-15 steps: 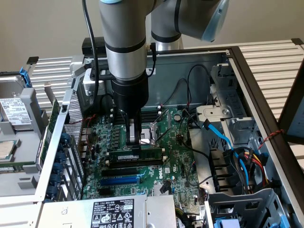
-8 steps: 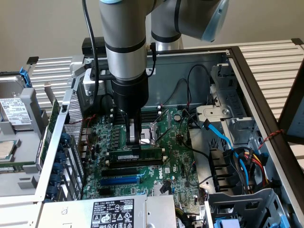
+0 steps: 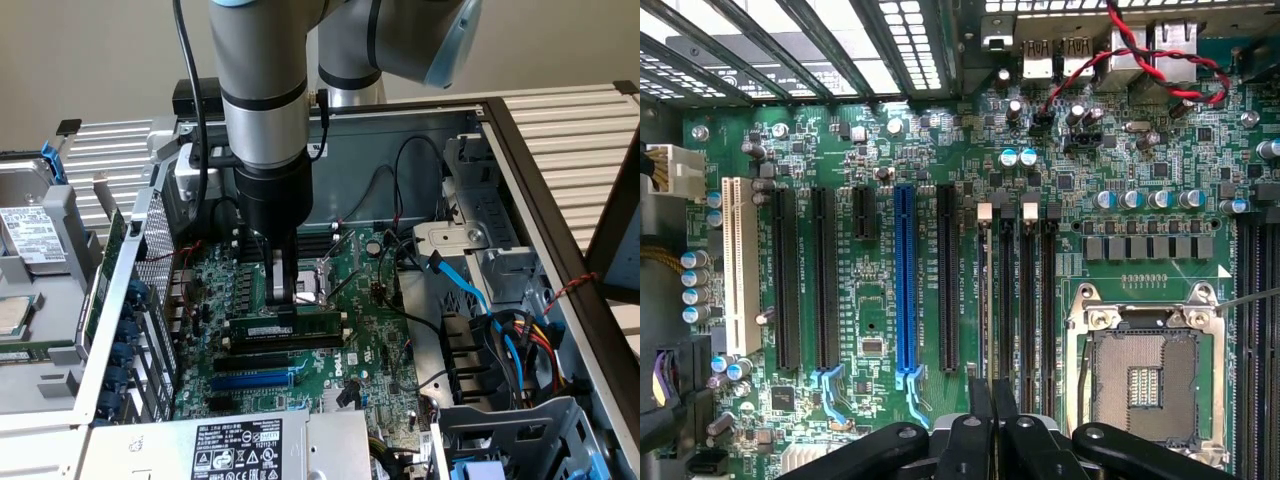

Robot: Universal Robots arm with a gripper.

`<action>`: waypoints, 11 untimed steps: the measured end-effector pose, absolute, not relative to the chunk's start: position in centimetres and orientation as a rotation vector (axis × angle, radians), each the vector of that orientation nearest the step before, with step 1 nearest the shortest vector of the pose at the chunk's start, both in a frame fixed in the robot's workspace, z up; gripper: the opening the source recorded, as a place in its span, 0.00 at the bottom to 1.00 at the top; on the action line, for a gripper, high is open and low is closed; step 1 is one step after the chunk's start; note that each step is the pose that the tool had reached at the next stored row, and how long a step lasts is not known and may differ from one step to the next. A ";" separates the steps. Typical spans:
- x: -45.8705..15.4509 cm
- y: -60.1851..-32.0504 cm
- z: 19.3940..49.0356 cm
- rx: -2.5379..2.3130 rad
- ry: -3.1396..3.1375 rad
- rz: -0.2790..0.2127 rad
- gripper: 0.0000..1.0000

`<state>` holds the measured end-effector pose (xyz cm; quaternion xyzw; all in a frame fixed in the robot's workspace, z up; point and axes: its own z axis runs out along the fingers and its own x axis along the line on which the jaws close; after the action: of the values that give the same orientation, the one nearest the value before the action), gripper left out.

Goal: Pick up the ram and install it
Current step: 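Insert the ram into the slot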

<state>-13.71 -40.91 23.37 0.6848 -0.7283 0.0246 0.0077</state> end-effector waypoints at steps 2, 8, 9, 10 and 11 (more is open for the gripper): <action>-13.7 -40.9 23.3 2.141 -2.277 0.077 0.12; -13.7 -40.9 23.3 2.141 -2.277 0.077 0.12; -13.7 -40.9 23.3 2.141 -2.277 0.077 0.12; -13.7 -40.9 23.3 2.141 -2.277 0.077 0.12; -13.7 -40.9 23.2 2.141 -2.277 0.076 0.12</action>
<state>-13.71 -40.91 23.22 0.6848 -0.7283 0.0244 0.0074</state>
